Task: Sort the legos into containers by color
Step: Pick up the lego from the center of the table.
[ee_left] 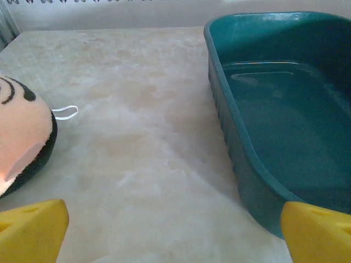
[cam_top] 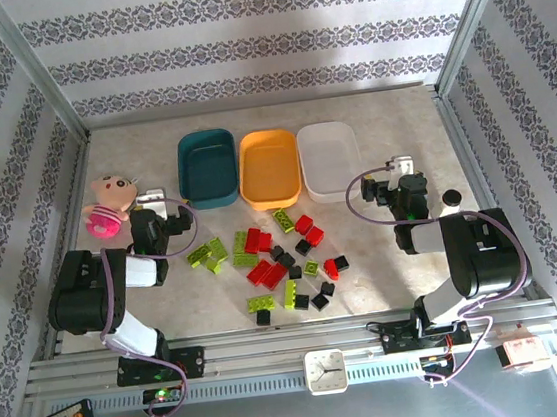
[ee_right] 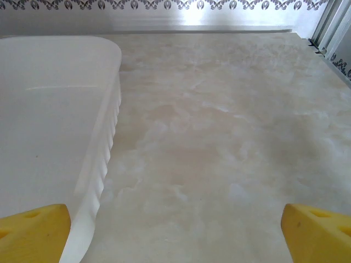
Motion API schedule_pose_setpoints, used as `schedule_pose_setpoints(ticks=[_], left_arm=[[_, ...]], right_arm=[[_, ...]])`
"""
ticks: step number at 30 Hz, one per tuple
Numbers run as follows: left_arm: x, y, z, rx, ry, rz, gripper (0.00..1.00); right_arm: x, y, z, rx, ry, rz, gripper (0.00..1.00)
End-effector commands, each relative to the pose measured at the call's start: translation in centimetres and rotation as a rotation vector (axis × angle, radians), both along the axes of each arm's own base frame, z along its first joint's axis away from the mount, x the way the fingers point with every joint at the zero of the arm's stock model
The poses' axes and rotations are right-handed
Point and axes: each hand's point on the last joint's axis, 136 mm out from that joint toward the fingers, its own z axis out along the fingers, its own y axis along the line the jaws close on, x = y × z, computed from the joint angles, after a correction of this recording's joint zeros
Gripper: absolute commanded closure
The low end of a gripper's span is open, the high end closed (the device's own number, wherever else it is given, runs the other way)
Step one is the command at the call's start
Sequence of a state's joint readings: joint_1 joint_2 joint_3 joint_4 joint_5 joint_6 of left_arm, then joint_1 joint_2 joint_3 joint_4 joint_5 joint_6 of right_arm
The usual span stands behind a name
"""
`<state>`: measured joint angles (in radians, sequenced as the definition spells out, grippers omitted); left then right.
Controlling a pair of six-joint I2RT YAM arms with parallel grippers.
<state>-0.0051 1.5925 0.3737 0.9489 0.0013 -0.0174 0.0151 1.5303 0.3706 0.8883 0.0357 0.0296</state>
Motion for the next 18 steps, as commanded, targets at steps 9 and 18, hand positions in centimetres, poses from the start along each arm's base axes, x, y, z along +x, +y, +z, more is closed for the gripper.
schedule_pose_setpoints(ticks=[9,18], left_arm=[[0.4,-0.55,0.52,0.009,-0.015,-0.054,0.01],[0.39,-0.54,0.5,0.01,-0.014,-0.053,0.01]], right_arm=[[0.57,0.09,1.55,0.006,-0.057,0.005,0.02],[0.57,0.09,1.56,0.005,-0.057,0.006,0.02]])
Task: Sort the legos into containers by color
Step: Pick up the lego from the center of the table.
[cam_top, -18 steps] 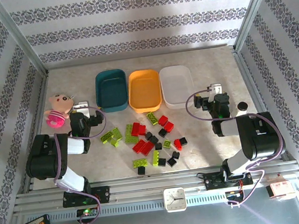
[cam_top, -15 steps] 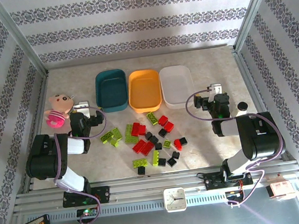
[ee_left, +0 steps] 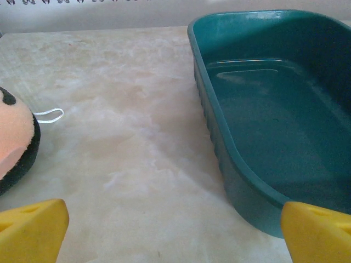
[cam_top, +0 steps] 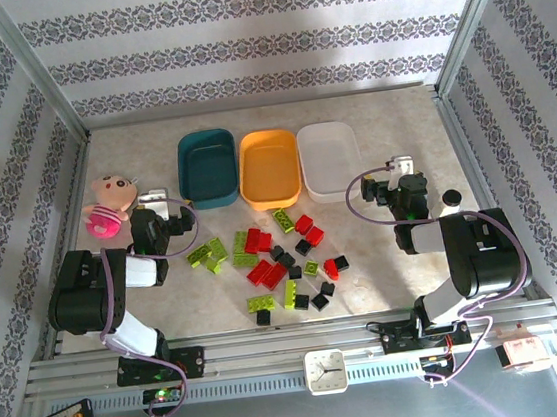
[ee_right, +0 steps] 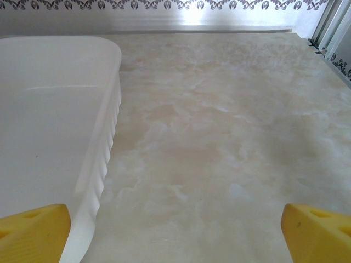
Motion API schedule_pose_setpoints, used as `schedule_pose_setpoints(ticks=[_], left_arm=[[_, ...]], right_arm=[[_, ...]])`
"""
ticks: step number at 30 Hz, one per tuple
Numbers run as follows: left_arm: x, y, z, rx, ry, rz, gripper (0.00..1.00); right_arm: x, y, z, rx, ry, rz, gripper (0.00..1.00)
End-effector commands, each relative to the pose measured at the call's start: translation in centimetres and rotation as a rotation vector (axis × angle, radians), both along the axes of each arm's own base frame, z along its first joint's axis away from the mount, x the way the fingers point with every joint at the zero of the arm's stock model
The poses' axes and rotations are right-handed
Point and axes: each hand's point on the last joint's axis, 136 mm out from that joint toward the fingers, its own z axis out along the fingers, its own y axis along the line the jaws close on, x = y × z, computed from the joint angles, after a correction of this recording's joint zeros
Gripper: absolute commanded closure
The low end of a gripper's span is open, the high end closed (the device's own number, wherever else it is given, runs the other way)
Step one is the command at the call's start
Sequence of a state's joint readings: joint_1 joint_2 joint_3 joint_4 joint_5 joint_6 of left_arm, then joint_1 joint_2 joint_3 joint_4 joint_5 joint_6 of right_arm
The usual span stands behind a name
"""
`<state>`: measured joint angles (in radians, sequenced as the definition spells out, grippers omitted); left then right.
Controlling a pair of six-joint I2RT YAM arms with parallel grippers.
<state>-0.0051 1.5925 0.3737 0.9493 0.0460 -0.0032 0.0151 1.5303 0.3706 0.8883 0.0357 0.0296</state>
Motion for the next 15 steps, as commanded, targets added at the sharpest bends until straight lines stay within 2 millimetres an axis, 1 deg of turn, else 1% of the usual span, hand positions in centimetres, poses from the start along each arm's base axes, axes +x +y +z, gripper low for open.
schedule_pose_setpoints(ticks=[1,15], left_arm=[[0.36,0.23,0.51,0.012,-0.015,-0.007,0.01],[0.31,0.46,0.54,0.011,-0.019,0.007,0.01]], right_arm=[[0.57,0.05,1.55,0.006,-0.057,0.005,0.02],[0.57,0.1,1.55,0.006,-0.057,0.006,0.02]])
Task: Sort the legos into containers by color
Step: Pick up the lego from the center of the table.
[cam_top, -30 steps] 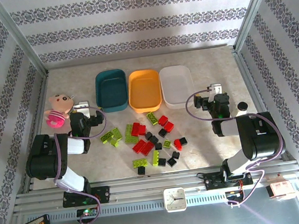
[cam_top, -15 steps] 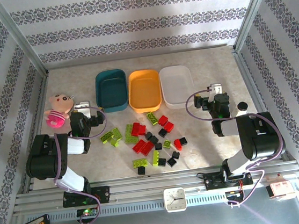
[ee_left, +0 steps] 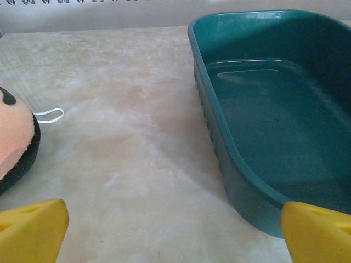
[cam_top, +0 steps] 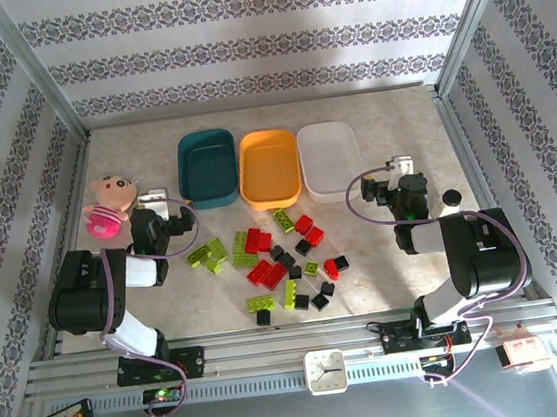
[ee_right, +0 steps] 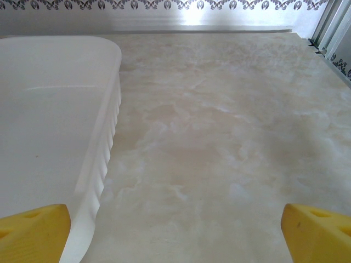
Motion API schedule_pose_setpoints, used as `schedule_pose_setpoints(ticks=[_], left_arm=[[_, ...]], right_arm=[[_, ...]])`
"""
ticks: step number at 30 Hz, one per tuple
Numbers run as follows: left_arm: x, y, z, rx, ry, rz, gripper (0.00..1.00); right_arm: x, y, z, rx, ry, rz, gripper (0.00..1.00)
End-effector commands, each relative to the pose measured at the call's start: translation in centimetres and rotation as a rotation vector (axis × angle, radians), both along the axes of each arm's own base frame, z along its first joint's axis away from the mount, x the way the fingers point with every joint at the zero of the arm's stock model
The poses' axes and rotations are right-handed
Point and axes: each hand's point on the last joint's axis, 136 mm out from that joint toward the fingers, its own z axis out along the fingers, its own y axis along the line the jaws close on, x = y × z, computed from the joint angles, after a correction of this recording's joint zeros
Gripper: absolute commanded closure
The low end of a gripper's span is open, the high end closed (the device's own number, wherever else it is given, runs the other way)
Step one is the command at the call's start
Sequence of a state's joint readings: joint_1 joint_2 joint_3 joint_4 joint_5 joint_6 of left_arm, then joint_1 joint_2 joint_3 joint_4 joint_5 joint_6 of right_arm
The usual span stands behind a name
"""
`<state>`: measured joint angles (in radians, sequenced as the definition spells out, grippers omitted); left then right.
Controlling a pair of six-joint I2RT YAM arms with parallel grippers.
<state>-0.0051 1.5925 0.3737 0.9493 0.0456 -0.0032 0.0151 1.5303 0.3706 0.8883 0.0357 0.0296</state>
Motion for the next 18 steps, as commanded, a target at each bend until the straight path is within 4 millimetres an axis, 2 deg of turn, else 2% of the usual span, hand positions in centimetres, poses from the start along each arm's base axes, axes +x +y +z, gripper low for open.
schedule_pose_setpoints(ticks=[1,4,11,18], left_arm=[[0.3,0.4,0.5,0.009,-0.02,0.004,0.01],[0.4,1.0,0.5,0.012,-0.014,0.043,0.01],[0.4,1.1,0.6,0.013,-0.017,0.045,0.01],[-0.5,2.4,4.0,0.013,-0.031,0.127,0.01]], right_arm=[[0.6,0.1,1.5,0.005,-0.056,0.006,0.02],[0.6,0.0,1.6,0.007,-0.058,0.004,0.02],[0.7,-0.2,1.6,0.027,-0.058,0.002,0.02],[0.6,-1.5,3.5,0.034,0.014,-0.079,0.02]])
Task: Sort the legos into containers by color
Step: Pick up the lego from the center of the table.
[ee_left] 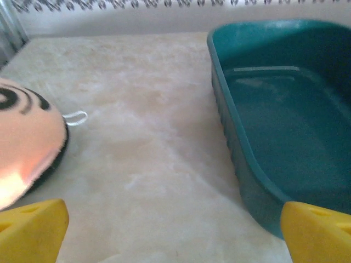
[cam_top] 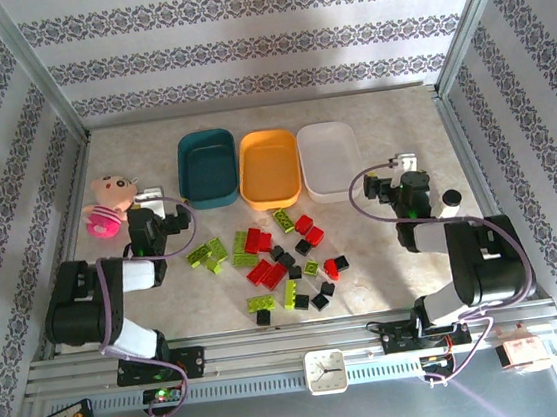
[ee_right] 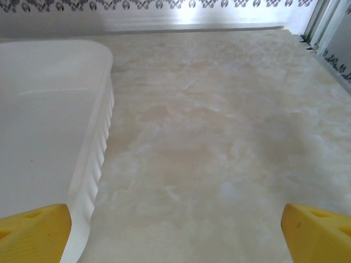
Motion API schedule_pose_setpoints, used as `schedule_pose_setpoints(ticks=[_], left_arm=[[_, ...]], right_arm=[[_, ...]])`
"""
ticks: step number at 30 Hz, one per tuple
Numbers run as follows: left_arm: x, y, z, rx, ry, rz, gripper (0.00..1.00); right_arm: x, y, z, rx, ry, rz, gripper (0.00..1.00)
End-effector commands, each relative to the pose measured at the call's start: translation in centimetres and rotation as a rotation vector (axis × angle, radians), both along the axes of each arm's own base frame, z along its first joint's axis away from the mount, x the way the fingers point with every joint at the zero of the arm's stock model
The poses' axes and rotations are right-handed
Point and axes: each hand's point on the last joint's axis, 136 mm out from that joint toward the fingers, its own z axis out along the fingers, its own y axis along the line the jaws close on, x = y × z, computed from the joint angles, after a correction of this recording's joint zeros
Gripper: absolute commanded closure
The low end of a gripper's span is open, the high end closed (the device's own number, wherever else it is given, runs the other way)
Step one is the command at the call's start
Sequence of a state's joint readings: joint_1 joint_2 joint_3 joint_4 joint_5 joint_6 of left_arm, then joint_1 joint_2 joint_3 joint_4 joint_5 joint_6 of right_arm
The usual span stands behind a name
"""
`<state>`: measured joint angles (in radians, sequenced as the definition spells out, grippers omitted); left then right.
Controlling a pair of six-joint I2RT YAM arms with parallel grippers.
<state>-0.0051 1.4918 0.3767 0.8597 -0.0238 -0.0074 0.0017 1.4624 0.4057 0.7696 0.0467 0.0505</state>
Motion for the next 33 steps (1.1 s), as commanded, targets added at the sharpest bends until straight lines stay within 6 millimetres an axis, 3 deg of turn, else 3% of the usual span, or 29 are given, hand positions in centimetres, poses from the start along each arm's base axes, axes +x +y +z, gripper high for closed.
schedule_pose_setpoints(ticks=[1,6,10,13,15,18,22,27,33], left_arm=[[-0.1,1.2,2.9,-0.006,-0.024,0.06,0.01],[-1.0,2.8,7.2,-0.121,-0.097,0.195,0.01],[-2.3,3.6,11.0,-0.361,-0.254,0.296,0.01],[-4.6,4.9,10.3,-0.633,-0.26,0.468,0.01],[-5.2,4.6,10.6,-0.737,-0.283,0.455,0.01],[-5.0,2.2,12.7,-0.796,-0.378,0.25,0.01],[-6.0,0.9,13.4,-0.889,-0.423,0.166,0.01],[-6.7,-2.6,12.9,-0.916,-0.267,0.003,0.01],[-8.1,-7.4,9.6,-0.956,0.007,-0.162,0.01]], right_arm=[[0.5,-0.9,2.6,0.024,0.014,-0.06,0.02],[-1.3,-3.7,4.8,0.061,0.005,-0.274,0.02],[-2.7,-5.7,6.7,0.134,-0.035,-0.468,0.02],[-3.9,-5.1,5.1,0.434,-0.008,-0.52,0.02],[-2.7,-2.4,4.7,0.516,0.027,-0.321,0.02],[-2.3,-0.6,3.4,0.572,0.125,-0.268,0.02],[-3.3,2.5,3.0,0.626,0.194,-0.127,0.02],[-6.7,8.7,2.2,0.461,0.325,0.052,0.02],[-10.8,15.3,-0.2,0.302,0.484,0.305,0.05]])
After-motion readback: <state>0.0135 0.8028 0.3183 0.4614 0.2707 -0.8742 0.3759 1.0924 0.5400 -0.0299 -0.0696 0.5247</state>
